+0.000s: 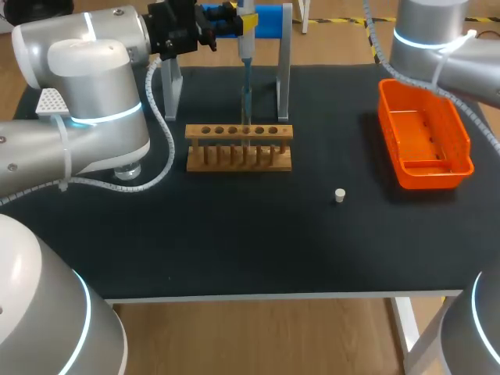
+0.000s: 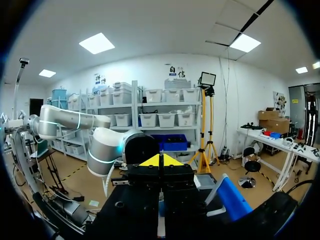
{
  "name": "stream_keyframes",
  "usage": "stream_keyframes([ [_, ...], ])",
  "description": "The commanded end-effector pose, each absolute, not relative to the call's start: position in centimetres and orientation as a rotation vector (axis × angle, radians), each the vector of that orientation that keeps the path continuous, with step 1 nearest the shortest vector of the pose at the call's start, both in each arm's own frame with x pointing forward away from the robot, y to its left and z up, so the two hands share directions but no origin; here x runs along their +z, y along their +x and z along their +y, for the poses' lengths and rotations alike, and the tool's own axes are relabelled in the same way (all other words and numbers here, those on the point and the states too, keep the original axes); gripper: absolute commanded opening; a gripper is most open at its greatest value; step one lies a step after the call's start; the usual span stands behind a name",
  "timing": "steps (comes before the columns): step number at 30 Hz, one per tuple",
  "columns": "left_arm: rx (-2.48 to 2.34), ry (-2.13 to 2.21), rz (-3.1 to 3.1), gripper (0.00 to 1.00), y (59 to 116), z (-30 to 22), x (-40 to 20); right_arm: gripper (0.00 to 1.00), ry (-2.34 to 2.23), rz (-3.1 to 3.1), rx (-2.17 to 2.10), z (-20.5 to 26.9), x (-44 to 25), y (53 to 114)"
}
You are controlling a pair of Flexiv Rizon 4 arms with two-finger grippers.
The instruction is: Invert the test tube, pick up the pipette, mount the tip to pipette, aspirate from beaker and dispense into the tube, eject the tip, return the pipette, and cap with the stopper.
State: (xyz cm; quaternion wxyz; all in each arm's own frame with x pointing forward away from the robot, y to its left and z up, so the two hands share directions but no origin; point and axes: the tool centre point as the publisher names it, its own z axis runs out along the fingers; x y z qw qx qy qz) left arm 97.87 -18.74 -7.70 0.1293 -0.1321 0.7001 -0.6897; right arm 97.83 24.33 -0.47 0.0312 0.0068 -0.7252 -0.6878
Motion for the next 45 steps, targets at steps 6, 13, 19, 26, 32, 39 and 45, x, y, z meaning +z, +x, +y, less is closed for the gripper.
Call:
stream_keyframes([
  [6,-2.006,-0.384,2.031,0.0,97.9,-18.9,-7.7,0.0,0.02,-2.217,-2.114,24.5,-0.7,97.9],
  [13,-2.006,-0.384,2.031,0.0,97.9,-18.9,-7.7,0.0,0.017,-2.211,-2.11,24.5,-0.8,97.8],
  [19,-2.006,-0.384,2.031,0.0,97.9,-18.9,-7.7,0.0,0.019,-2.221,-2.097,24.5,-1.0,97.6],
  [26,-2.006,-0.384,2.031,0.0,97.9,-18.9,-7.7,0.0,0.005,-2.237,-2.086,24.2,-1.6,97.4],
  [32,-2.006,-0.384,2.031,0.0,97.9,-18.9,-7.7,0.0,-0.021,-2.232,-2.088,23.8,-2.2,97.1],
  [39,-2.006,-0.384,2.031,0.0,97.9,-18.9,-7.7,0.0,-0.044,-2.225,-2.082,23.6,-3.0,96.8],
  [45,-2.006,-0.384,2.031,0.0,97.9,-18.9,-7.7,0.0,-0.065,-2.219,-2.075,23.4,-3.7,96.6],
])
